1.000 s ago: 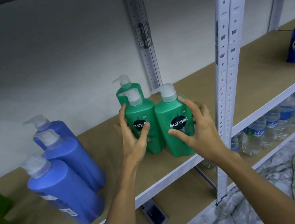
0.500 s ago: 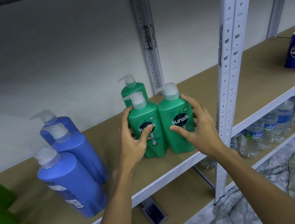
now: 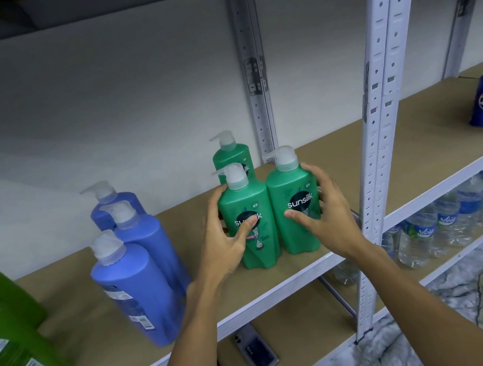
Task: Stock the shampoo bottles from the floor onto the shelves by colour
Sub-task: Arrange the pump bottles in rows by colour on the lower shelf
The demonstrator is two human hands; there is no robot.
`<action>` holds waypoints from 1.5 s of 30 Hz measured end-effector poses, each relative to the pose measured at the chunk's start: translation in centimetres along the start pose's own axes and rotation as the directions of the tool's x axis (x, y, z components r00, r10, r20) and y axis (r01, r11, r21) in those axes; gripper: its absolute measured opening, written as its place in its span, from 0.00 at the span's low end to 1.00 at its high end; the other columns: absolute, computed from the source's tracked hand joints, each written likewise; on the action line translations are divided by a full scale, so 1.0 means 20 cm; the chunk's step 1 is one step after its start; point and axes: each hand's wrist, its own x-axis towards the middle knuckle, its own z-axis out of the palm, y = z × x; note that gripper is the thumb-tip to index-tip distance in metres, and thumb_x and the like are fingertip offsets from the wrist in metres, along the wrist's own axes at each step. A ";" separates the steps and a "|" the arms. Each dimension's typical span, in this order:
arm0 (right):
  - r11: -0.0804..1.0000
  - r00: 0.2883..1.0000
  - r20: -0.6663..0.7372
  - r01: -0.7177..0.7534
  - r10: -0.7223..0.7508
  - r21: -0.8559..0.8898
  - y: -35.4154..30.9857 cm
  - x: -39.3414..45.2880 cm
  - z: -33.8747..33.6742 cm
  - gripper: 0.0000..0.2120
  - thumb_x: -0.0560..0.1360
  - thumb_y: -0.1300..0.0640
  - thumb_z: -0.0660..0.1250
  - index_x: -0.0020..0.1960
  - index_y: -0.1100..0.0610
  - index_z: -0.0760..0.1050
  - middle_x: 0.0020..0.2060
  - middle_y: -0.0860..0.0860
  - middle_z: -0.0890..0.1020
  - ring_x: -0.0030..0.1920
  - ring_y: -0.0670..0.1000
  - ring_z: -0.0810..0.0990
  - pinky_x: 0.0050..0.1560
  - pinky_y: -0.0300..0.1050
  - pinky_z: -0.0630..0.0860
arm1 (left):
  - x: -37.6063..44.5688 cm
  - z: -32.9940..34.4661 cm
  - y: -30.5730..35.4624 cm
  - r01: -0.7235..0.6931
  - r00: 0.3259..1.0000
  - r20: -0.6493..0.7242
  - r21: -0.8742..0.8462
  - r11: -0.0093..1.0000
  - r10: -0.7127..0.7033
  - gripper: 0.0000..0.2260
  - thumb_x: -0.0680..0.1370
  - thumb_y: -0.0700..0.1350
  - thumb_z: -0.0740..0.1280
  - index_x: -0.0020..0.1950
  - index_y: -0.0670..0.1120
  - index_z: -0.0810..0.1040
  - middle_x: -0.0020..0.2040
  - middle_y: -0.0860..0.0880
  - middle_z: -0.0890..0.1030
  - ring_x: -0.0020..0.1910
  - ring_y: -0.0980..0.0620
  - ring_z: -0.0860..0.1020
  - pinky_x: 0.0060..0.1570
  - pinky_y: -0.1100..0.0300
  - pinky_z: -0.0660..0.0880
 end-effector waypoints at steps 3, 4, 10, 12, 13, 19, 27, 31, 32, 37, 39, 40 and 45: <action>1.000 1.000 0.006 -0.006 0.006 -0.008 -0.01 0.00 0.00 0.41 0.70 0.52 0.79 0.74 0.33 0.61 0.67 0.49 0.71 0.66 0.51 0.76 0.64 0.60 0.77 | 0.00 -0.01 0.01 -0.012 1.000 0.010 -0.006 1.000 0.012 0.32 0.74 0.44 0.77 0.73 0.60 0.66 0.62 0.58 0.79 0.54 0.57 0.82 0.52 0.57 0.81; 1.000 1.000 0.008 -0.007 0.007 -0.012 -0.01 0.00 0.00 0.41 0.70 0.51 0.79 0.74 0.33 0.60 0.67 0.49 0.71 0.66 0.51 0.76 0.64 0.60 0.77 | 0.00 -0.01 0.01 -0.015 1.000 0.004 0.001 1.000 0.015 0.32 0.74 0.45 0.77 0.72 0.60 0.67 0.62 0.57 0.79 0.53 0.57 0.82 0.51 0.57 0.82; 0.999 1.000 0.001 -0.005 0.005 -0.043 -0.01 0.00 0.00 0.41 0.70 0.51 0.79 0.74 0.34 0.60 0.68 0.49 0.71 0.66 0.49 0.75 0.65 0.59 0.77 | -0.01 -0.03 0.02 -0.008 1.000 -0.003 0.032 0.999 0.008 0.32 0.72 0.51 0.78 0.71 0.64 0.66 0.65 0.51 0.78 0.56 0.54 0.81 0.51 0.52 0.82; 0.999 1.000 -0.001 0.002 -0.002 -0.045 -0.02 0.00 0.00 0.41 0.71 0.51 0.79 0.74 0.34 0.60 0.68 0.49 0.71 0.66 0.49 0.75 0.66 0.59 0.76 | -0.01 -0.03 0.02 0.001 1.000 0.001 0.049 0.999 -0.001 0.33 0.72 0.53 0.78 0.72 0.65 0.66 0.65 0.53 0.78 0.57 0.51 0.81 0.55 0.46 0.81; 0.999 1.000 -0.001 0.005 -0.005 -0.048 -0.02 0.00 0.00 0.41 0.71 0.51 0.79 0.75 0.35 0.60 0.68 0.49 0.71 0.66 0.48 0.75 0.66 0.59 0.76 | -0.01 -0.03 0.02 0.006 1.000 0.005 0.048 0.999 -0.006 0.33 0.72 0.54 0.78 0.72 0.65 0.65 0.65 0.54 0.78 0.58 0.51 0.81 0.55 0.45 0.81; 0.999 1.000 0.007 0.008 -0.008 -0.048 -0.03 -0.01 0.00 0.40 0.71 0.51 0.79 0.74 0.35 0.60 0.67 0.49 0.71 0.65 0.49 0.75 0.65 0.59 0.77 | -0.02 -0.03 0.02 0.012 1.000 0.026 0.067 0.998 -0.014 0.36 0.71 0.58 0.77 0.74 0.66 0.62 0.64 0.56 0.78 0.60 0.49 0.79 0.58 0.44 0.79; 0.994 0.978 -0.179 0.105 -0.108 -0.026 -0.17 0.08 0.03 0.37 0.73 0.49 0.76 0.76 0.40 0.60 0.67 0.44 0.66 0.67 0.48 0.71 0.69 0.51 0.71 | 0.03 -0.03 0.12 -0.025 0.993 -0.116 -0.036 0.999 0.021 0.30 0.79 0.49 0.71 0.76 0.60 0.60 0.60 0.62 0.75 0.58 0.67 0.77 0.58 0.70 0.73; 0.987 0.974 -0.166 0.146 -0.154 -0.060 -0.27 0.19 0.06 0.30 0.75 0.50 0.74 0.73 0.44 0.65 0.65 0.46 0.71 0.65 0.46 0.72 0.65 0.44 0.71 | 0.10 -0.01 0.16 -0.047 0.979 -0.201 -0.136 0.990 0.019 0.21 0.82 0.48 0.67 0.73 0.56 0.66 0.63 0.53 0.77 0.63 0.59 0.76 0.62 0.63 0.74; 0.988 0.977 -0.151 0.144 -0.152 -0.063 -0.28 0.22 0.07 0.29 0.76 0.49 0.74 0.73 0.44 0.66 0.65 0.47 0.73 0.64 0.46 0.74 0.63 0.41 0.71 | 0.11 0.00 0.16 -0.060 0.976 -0.216 -0.150 0.987 0.027 0.17 0.82 0.47 0.66 0.71 0.54 0.69 0.63 0.51 0.78 0.62 0.59 0.77 0.62 0.64 0.74; 0.992 0.982 -0.155 0.099 -0.109 -0.074 -0.27 0.26 0.13 0.20 0.77 0.47 0.73 0.66 0.47 0.73 0.48 0.47 0.83 0.45 0.41 0.81 0.50 0.36 0.78 | 0.15 0.06 0.17 -0.082 0.951 -0.310 -0.215 0.973 0.012 0.05 0.83 0.43 0.65 0.58 0.49 0.74 0.55 0.53 0.81 0.54 0.57 0.80 0.56 0.62 0.76; 0.989 0.978 -0.177 0.093 -0.113 -0.117 -0.25 0.27 0.15 0.18 0.77 0.43 0.71 0.64 0.47 0.74 0.46 0.45 0.84 0.46 0.44 0.82 0.51 0.46 0.80 | 0.15 0.08 0.18 -0.086 0.937 -0.348 -0.229 0.970 0.001 0.03 0.83 0.43 0.64 0.57 0.48 0.74 0.54 0.50 0.81 0.53 0.56 0.80 0.54 0.65 0.75; 0.988 0.977 -0.182 0.092 -0.114 -0.123 -0.24 0.27 0.15 0.18 0.77 0.42 0.71 0.63 0.47 0.74 0.46 0.44 0.84 0.46 0.46 0.83 0.52 0.49 0.80 | 0.16 0.09 0.18 -0.087 0.931 -0.364 -0.236 0.968 -0.005 0.03 0.83 0.43 0.64 0.57 0.47 0.74 0.54 0.49 0.81 0.52 0.56 0.80 0.53 0.65 0.75; 0.993 0.983 -0.150 0.093 -0.103 -0.068 -0.25 0.27 0.13 0.13 0.77 0.45 0.71 0.59 0.47 0.75 0.43 0.43 0.84 0.45 0.44 0.82 0.50 0.47 0.80 | 0.17 0.13 0.19 -0.088 0.912 -0.410 -0.250 0.964 -0.023 0.04 0.83 0.45 0.64 0.56 0.46 0.73 0.53 0.48 0.82 0.51 0.56 0.80 0.51 0.67 0.75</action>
